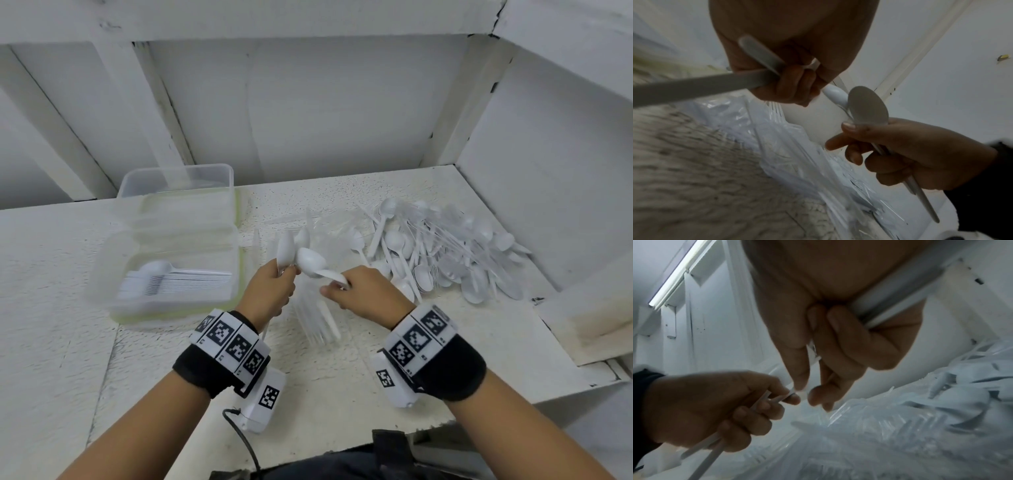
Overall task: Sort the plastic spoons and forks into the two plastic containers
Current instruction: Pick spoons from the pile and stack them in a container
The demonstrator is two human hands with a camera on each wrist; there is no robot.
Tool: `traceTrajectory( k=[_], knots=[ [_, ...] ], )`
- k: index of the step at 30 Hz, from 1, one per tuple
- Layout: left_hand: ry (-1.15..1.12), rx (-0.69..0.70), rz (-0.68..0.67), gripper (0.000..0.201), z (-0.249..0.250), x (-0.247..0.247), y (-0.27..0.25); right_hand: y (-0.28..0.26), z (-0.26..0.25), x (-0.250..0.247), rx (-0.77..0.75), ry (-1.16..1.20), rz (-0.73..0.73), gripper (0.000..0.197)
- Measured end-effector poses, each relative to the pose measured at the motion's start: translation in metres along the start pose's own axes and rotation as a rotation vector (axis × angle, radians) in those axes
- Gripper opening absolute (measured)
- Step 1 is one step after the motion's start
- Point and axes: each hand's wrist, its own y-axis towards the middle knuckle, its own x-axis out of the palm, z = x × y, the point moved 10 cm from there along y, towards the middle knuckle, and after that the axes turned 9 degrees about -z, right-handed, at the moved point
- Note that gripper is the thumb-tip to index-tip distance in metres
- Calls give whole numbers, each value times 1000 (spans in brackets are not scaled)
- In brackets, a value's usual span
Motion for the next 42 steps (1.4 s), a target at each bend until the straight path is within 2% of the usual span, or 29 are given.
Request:
traceTrajectory(
  k=[5, 7, 10, 14, 16, 18, 20, 25, 27, 29, 31, 35, 38, 40, 42],
  knots=[
    [-6, -9, 19, 18, -4, -7, 1, -18, 20, -39, 34, 76, 159, 29],
    [3, -7, 13, 18, -4, -6, 2, -31, 38, -58, 49, 18, 218, 22],
    [9, 0, -8, 17, -4, -3, 2, -46, 66, -66, 95, -182, 189, 18],
    [36, 15, -53, 16, 0, 5, 3, -49, 105, -46, 180, -401, 73, 41],
    [54, 20, -69, 16, 2, 8, 3, -47, 110, -42, 174, -462, 106, 35],
    [64, 24, -85, 16, 4, 12, 4, -47, 104, -44, 91, -461, 197, 24],
    [77, 36, -95, 16, 6, 15, 4, -46, 93, -46, -27, -415, 267, 20],
    [134, 79, -123, 17, 18, 23, 4, -54, 65, -58, -277, -242, 381, 26],
    [175, 119, -148, 14, 28, 30, 5, -63, 54, -74, -328, -55, 457, 24],
    [244, 178, -178, 18, 40, 40, 8, -74, 54, -95, -328, 232, 581, 29],
    [321, 224, -191, 23, 52, 51, 13, -80, 59, -112, -317, 438, 687, 19],
    [410, 250, -233, 28, 63, 76, 25, -78, 63, -120, -261, 454, 758, 18],
    [483, 272, -264, 35, 69, 92, 30, -87, 71, -126, -239, 463, 867, 32],
    [534, 277, -267, 34, 70, 97, 32, -95, 79, -130, -219, 493, 935, 21],
    [637, 270, -292, 26, 67, 105, 32, -96, 82, -133, -201, 496, 940, 16]
  ],
)
